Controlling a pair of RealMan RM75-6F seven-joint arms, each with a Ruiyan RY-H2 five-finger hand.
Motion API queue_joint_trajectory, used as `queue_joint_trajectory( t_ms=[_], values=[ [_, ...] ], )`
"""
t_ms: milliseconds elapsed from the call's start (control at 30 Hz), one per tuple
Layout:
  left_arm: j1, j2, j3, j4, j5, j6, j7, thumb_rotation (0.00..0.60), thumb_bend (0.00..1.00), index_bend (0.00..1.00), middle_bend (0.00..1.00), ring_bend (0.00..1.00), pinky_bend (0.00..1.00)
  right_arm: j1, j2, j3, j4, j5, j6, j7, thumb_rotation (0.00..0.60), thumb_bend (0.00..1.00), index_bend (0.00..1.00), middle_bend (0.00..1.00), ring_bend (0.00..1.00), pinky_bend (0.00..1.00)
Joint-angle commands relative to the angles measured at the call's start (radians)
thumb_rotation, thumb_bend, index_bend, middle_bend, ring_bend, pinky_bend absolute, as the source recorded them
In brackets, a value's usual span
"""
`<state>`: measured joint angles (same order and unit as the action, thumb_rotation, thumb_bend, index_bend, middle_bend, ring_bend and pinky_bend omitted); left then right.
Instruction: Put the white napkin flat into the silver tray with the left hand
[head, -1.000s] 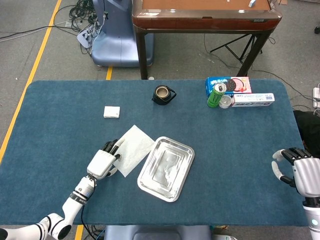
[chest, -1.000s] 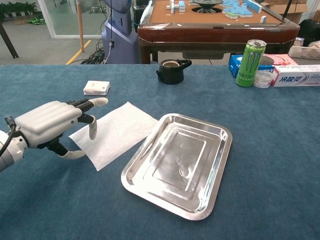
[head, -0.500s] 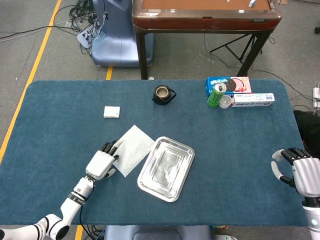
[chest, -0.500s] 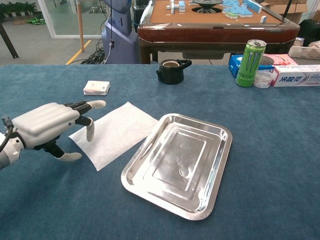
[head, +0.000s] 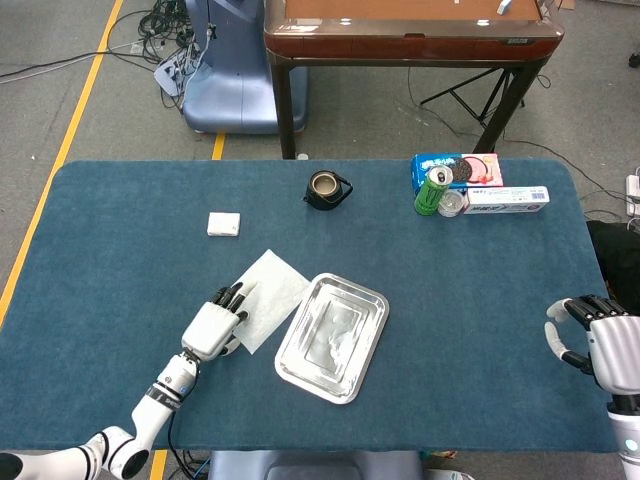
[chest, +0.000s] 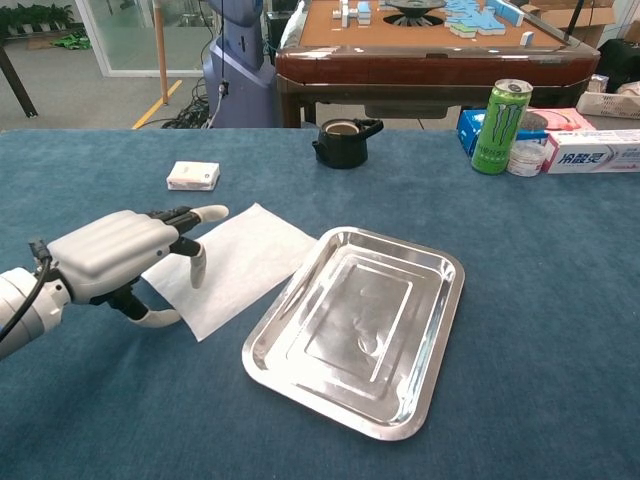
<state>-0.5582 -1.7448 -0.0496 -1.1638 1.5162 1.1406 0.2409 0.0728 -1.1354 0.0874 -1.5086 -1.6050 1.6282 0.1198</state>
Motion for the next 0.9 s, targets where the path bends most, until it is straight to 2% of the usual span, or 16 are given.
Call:
queue_joint_trajectory(
  t_ms=[33, 267, 600, 800, 900],
  values=[
    [-0.002, -0.016, -0.004, 0.017, 0.003, 0.01, -0.013, 0.6, 0.24, 0.53, 0.0, 0.0, 0.16, 0.0, 0.001, 0.0, 0.0, 0.0, 0.0, 0.0, 0.6, 0.41, 0.51, 0.57, 0.43, 0.46],
    [-0.005, -0.034, -0.007, 0.045, 0.001, 0.015, -0.037, 0.6, 0.33, 0.57, 0.0, 0.0, 0.17, -0.001, 0.002, 0.001, -0.001, 0.0, 0.001, 0.002, 0.6, 0.41, 0.51, 0.57, 0.43, 0.46],
    [0.003, -0.027, -0.003, 0.042, 0.0, 0.028, -0.078, 0.6, 0.38, 0.58, 0.0, 0.0, 0.17, -0.001, 0.001, 0.001, -0.001, 0.0, 0.0, 0.002, 0.6, 0.41, 0.51, 0.57, 0.43, 0.46],
    [0.01, -0.008, 0.0, 0.019, 0.039, 0.088, -0.113, 0.6, 0.4, 0.59, 0.0, 0.0, 0.17, -0.001, 0.001, 0.001, -0.001, -0.001, 0.002, 0.001, 0.6, 0.41, 0.51, 0.57, 0.43, 0.46],
    [0.014, 0.011, -0.009, -0.026, 0.047, 0.117, -0.136, 0.6, 0.43, 0.61, 0.0, 0.0, 0.18, -0.001, 0.001, 0.0, -0.002, -0.002, 0.003, 0.0, 0.6, 0.41, 0.51, 0.57, 0.43, 0.46]
  ],
)
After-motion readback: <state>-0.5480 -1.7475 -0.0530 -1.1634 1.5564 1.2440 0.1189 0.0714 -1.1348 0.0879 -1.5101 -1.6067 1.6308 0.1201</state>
